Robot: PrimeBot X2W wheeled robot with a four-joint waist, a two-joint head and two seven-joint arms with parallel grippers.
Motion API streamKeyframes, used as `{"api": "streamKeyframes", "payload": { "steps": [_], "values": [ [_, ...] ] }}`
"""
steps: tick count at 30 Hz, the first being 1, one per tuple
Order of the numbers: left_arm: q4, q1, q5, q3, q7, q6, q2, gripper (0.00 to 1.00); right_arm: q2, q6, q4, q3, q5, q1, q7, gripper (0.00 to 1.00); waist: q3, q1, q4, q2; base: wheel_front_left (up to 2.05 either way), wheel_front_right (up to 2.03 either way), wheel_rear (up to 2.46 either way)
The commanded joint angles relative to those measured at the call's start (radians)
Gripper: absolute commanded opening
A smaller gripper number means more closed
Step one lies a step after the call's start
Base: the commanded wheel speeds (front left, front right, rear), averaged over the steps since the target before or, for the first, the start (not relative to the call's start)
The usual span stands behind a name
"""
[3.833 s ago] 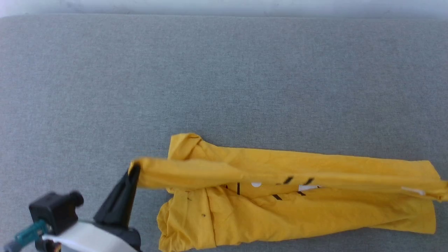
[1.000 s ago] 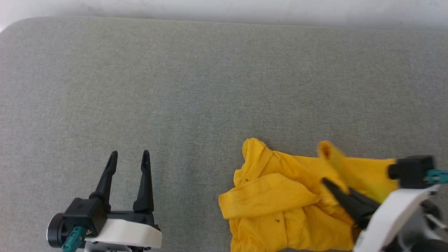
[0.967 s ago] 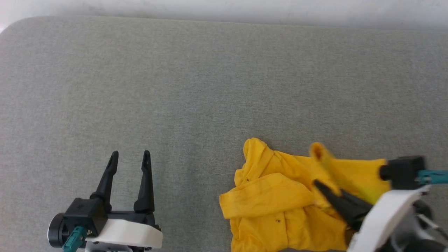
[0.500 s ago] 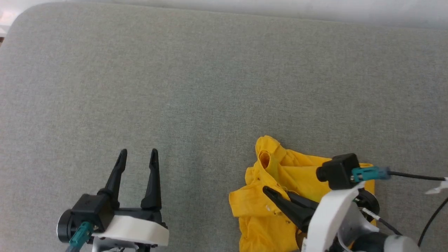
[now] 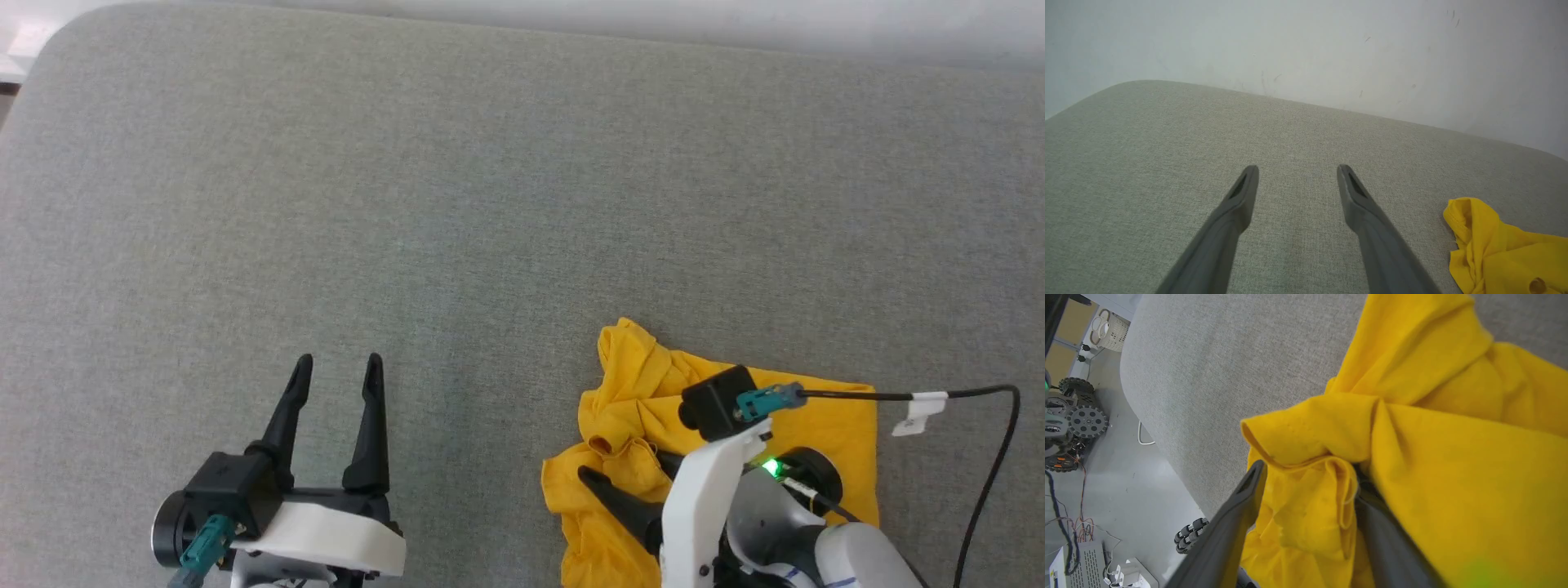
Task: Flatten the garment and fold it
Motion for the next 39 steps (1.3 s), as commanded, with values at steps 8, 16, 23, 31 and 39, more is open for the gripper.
{"api": "streamKeyframes", "payload": {
  "steps": [8, 16, 23, 31, 39],
  "values": [
    [0.007, -0.013, -0.01, -0.001, 0.005, -0.008, 0.008, 1.0, -0.022, -0.003, -0.19, -0.145, 0.082, 0.051, 0.01, 1.0, -0.019, 0.0, -0.034, 0.0, 0.0, 0.0, 0.0],
    [0.001, 0.001, -0.015, -0.001, 0.007, -0.005, 0.014, 1.0, -0.02, -0.003, -0.352, -0.445, 0.079, 0.2, 0.007, 1.0, -0.023, 0.0, -0.063, 0.0, 0.0, 0.0, 0.0],
    [-0.01, -0.006, -0.01, -0.004, 0.01, -0.007, 0.024, 1.0, -0.022, -0.003, -0.23, -0.498, 0.056, 0.226, -0.025, 1.0, -0.016, 0.0, -0.071, 0.0, 0.0, 0.0, 0.0],
    [-0.024, -0.025, 0.001, -0.008, 0.027, -0.004, 0.039, 1.0, -0.032, -0.003, -0.031, -0.445, 0.06, 0.165, -0.06, 1.0, -0.006, 0.0, -0.042, 0.0, 0.0, 0.0, 0.0],
    [-0.051, -0.043, 0.028, -0.011, 0.028, 0.008, 0.05, 1.0, -0.041, -0.003, 0.004, -0.438, 0.064, 0.113, -0.103, 0.0, -0.005, 0.0, -0.033, 0.0, 0.0, 0.0, 0.0]
  ]
}}
